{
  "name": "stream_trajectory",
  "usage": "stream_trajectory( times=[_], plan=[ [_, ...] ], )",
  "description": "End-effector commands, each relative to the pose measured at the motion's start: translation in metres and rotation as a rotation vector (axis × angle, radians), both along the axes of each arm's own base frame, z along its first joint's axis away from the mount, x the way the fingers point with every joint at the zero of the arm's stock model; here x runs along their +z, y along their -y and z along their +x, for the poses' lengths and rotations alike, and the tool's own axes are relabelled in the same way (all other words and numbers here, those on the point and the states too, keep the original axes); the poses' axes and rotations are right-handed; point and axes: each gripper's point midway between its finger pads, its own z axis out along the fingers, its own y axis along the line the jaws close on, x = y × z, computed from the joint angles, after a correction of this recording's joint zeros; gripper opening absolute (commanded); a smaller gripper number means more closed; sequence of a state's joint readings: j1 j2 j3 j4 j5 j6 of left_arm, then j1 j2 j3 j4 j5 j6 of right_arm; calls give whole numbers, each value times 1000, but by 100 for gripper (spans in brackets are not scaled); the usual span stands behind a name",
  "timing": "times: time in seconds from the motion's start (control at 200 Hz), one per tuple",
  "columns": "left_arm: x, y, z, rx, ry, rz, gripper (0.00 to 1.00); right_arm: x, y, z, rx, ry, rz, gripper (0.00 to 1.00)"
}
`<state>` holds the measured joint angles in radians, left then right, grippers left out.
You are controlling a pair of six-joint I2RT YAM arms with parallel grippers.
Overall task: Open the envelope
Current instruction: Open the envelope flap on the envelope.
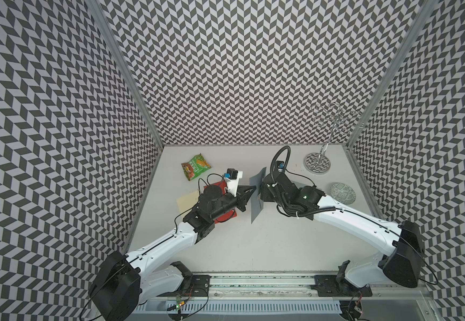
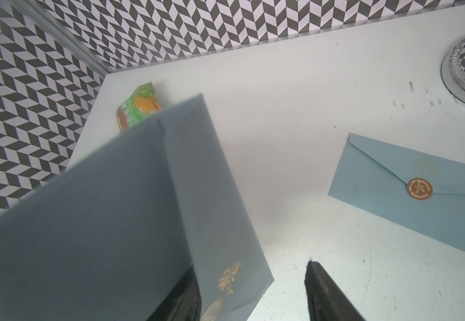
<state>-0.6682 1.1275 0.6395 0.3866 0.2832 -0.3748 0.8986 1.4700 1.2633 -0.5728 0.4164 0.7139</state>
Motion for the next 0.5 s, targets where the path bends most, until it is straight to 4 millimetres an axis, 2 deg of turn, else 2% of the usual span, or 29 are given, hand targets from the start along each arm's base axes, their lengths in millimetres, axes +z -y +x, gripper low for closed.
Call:
stream_trajectory(
  times=[0.0,0.24,0.496],
  plan=[
    [18,4,-6,-31,61,-40,0,13,6,1,-30,31,7,58],
    [19,2,-3,-8,64,-30,0,17,9,0,-27,50,5,58],
    [16,2,-3,-6,61,-27,0,16,1,-3,26,49,29,58]
  ],
)
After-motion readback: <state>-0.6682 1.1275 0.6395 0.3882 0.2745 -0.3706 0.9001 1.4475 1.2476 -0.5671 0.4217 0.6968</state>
